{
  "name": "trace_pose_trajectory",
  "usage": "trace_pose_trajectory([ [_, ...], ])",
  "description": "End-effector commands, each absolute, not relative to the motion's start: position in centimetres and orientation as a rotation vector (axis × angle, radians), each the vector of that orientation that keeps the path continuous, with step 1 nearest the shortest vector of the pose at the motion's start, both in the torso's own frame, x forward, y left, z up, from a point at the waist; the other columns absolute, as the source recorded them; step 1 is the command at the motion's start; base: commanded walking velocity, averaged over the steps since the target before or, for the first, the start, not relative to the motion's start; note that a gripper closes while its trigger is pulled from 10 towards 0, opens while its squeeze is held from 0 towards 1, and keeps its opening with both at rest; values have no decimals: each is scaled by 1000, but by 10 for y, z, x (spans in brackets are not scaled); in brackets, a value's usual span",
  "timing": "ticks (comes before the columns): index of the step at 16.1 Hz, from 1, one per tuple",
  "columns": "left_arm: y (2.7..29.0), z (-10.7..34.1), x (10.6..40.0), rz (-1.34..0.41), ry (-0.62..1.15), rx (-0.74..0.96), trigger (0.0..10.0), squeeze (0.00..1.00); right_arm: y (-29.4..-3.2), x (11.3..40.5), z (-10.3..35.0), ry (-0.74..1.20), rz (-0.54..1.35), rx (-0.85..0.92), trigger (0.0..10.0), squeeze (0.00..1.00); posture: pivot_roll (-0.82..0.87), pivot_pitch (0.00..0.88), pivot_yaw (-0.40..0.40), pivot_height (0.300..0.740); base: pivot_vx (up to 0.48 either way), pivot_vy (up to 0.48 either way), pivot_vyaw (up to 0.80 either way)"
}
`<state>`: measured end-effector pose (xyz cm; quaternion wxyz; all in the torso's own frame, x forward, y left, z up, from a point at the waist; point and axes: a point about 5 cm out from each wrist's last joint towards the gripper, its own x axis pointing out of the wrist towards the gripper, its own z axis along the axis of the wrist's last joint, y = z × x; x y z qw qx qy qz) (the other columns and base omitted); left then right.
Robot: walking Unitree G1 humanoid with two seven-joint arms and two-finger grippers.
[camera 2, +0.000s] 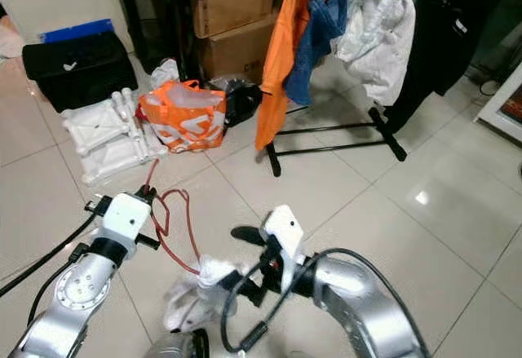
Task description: Hang hanger
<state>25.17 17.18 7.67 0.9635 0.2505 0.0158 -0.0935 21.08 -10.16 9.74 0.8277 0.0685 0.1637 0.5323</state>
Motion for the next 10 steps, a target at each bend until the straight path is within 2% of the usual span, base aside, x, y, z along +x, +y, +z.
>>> trace_pose_trajectory([
  [1,175,68,251,-179,67,556,10000,0,-103,209,114,289,1169,187,10000,0,-18,100,4,740,0,0,0],
  [3,173,64,252,-182,74,584,10000,0,-104,209,127,270,1171,233,10000,0,-21,102,6,740,0,0,0],
  [6,169,58,251,-202,74,629,10000,0,-107,219,166,136,1148,446,10000,0,-26,107,8,740,0,0,0],
  [10,170,57,253,-190,74,626,10000,0,-121,225,149,208,1066,388,10000,0,-23,108,5,740,0,0,0],
])
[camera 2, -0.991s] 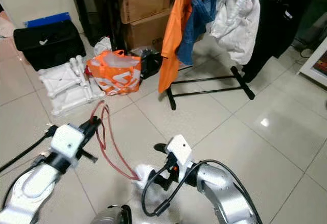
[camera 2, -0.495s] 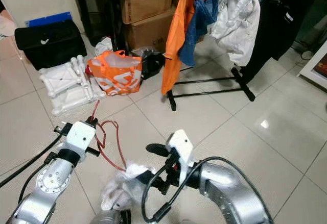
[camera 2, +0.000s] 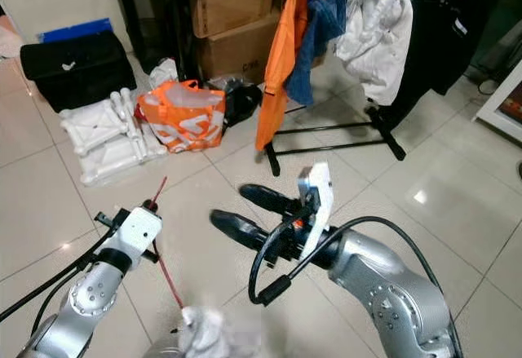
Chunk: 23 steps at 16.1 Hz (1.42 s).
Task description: Hang hanger
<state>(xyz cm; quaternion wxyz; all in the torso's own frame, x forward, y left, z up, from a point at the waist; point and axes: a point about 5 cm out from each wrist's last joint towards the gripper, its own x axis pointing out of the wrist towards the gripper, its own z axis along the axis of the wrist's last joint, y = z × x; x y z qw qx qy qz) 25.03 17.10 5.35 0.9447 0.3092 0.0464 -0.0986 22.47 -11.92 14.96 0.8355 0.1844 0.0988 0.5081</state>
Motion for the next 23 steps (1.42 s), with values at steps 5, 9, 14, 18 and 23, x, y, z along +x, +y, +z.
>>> trace_pose_trajectory([
  [5,175,61,256,-165,59,620,10000,0,-131,222,103,366,953,221,10000,0,-16,113,7,740,0,0,0],
  [9,178,63,258,-156,54,626,10000,0,-147,210,68,493,982,-3,10000,0,-13,113,6,740,0,0,0],
  [14,184,67,262,-136,45,631,10000,0,-162,188,36,616,1045,-67,10000,0,-9,112,4,740,0,0,0],
  [18,189,76,270,-125,20,607,10000,0,-164,177,14,651,1098,-98,10000,0,-3,104,6,740,0,0,0],
  [23,175,89,289,-143,-7,547,10000,0,-144,181,-3,603,1152,-49,10000,0,-4,103,-2,740,0,0,0],
])
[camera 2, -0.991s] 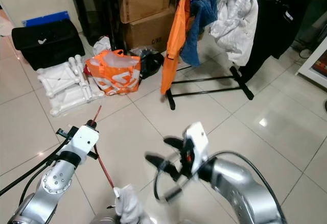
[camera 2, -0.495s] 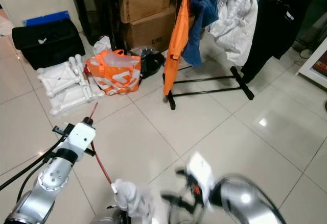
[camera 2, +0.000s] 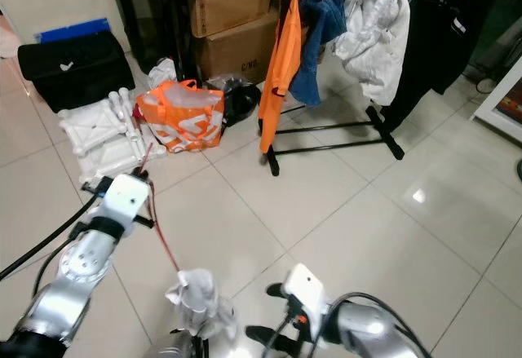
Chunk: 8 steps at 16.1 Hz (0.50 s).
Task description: Hang hanger
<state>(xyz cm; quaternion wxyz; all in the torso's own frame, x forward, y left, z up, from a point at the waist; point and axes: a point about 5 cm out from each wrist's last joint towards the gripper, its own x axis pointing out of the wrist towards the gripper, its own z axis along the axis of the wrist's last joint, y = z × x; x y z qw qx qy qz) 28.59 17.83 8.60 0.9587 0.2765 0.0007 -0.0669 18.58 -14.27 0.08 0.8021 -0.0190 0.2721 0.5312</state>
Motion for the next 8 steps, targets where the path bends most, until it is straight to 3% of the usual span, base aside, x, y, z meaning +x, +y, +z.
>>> trace_pose_trajectory([
  [1,172,90,293,-147,-15,548,10000,0,-141,183,-12,609,1153,-47,10000,0,-5,102,-2,740,0,0,0],
  [8,161,96,307,-161,-39,528,10000,0,-102,215,0,473,1167,-6,10000,0,-6,112,-1,740,0,0,0],
])
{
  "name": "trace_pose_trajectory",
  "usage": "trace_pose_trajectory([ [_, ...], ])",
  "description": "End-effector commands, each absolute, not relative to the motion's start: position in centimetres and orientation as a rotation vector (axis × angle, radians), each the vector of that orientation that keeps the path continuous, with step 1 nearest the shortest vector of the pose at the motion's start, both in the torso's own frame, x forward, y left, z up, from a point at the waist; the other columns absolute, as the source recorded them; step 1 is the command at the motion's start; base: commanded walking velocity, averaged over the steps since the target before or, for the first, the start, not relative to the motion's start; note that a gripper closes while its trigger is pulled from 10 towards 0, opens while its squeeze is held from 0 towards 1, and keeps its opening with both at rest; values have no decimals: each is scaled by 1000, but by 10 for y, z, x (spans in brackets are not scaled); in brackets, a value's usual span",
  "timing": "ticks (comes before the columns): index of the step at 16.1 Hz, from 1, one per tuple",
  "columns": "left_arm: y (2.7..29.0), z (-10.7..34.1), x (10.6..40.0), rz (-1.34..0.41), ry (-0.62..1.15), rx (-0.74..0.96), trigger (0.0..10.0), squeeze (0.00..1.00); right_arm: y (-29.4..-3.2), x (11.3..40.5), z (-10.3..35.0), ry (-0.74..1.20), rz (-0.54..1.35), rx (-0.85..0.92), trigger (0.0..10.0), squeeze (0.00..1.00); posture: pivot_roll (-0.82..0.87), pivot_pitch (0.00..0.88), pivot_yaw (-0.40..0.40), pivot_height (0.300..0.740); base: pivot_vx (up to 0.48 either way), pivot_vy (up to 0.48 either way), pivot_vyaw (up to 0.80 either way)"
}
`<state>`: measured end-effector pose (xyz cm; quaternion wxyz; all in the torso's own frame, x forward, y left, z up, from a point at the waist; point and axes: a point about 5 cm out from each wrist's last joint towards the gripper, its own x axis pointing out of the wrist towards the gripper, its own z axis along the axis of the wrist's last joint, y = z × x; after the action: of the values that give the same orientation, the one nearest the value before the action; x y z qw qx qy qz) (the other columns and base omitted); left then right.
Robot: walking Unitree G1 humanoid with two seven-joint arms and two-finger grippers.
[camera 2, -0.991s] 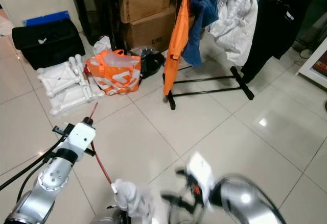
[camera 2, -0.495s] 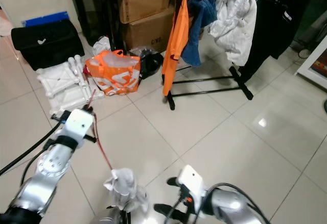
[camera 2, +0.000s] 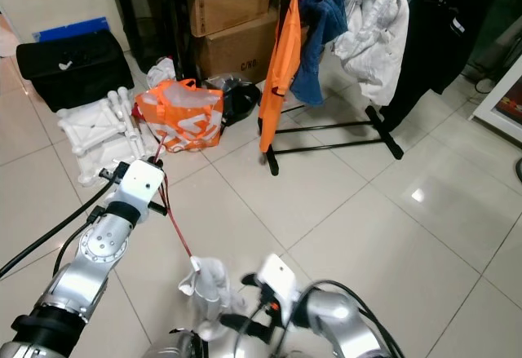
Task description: Hang hanger
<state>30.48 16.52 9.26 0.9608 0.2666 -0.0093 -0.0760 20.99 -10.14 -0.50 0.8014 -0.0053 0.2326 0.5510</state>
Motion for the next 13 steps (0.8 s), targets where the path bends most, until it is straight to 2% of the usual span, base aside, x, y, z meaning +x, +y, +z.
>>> trace_pose_trajectory([
  [1,161,96,307,-163,-39,527,10000,0,-99,218,2,460,1161,-1,10000,0,-6,112,-1,740,0,0,0],
  [5,154,90,302,-191,-29,515,10000,0,-76,234,29,353,1140,91,10000,0,-5,118,1,740,0,0,0],
  [9,154,92,304,-184,-33,510,10000,0,-69,233,41,329,1162,108,10000,0,-6,118,-1,740,0,0,0],
  [13,154,96,307,-177,-48,505,10000,0,-72,225,33,384,1175,76,10000,0,-6,120,0,740,0,0,0],
])
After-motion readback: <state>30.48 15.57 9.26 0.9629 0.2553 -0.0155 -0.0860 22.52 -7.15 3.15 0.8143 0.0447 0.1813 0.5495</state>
